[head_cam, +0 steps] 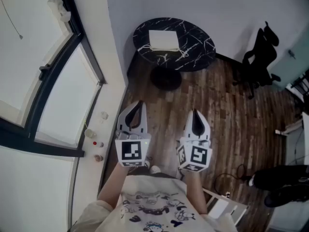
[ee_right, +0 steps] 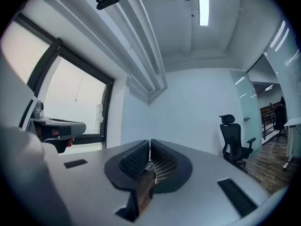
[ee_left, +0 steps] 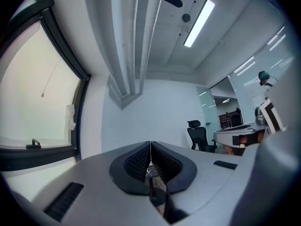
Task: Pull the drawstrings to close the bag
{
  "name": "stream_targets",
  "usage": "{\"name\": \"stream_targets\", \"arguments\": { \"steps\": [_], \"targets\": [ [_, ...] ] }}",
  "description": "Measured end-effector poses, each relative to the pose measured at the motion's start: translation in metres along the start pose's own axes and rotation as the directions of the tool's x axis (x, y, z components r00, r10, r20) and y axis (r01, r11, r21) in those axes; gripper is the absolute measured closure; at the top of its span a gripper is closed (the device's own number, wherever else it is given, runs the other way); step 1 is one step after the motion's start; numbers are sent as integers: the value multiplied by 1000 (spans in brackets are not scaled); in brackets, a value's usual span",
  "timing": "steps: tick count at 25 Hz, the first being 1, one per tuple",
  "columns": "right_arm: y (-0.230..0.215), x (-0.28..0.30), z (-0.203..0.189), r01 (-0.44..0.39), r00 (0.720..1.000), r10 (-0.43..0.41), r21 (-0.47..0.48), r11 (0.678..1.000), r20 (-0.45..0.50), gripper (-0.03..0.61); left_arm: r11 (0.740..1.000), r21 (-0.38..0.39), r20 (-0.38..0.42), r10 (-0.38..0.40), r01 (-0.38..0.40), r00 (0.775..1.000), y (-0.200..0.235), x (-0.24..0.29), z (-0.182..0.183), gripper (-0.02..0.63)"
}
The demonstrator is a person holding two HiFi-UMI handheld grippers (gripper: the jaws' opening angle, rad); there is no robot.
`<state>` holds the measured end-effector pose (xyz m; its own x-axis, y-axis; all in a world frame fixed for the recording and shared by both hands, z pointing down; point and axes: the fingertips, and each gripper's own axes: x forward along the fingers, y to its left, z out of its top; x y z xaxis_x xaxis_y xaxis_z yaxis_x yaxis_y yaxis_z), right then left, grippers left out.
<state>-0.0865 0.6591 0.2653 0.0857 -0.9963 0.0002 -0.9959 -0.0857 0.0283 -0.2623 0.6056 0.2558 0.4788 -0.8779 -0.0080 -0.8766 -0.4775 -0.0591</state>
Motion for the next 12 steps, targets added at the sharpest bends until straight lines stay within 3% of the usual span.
{"name": "stream_targets", "arguments": {
  "steps": [12],
  "targets": [
    [-8, -4, -6, -27, 1000, 27, 18, 999, -1, 555, 1000, 17, 8, -3, 3, 1000, -9, 0, 2, 572]
  ]
}}
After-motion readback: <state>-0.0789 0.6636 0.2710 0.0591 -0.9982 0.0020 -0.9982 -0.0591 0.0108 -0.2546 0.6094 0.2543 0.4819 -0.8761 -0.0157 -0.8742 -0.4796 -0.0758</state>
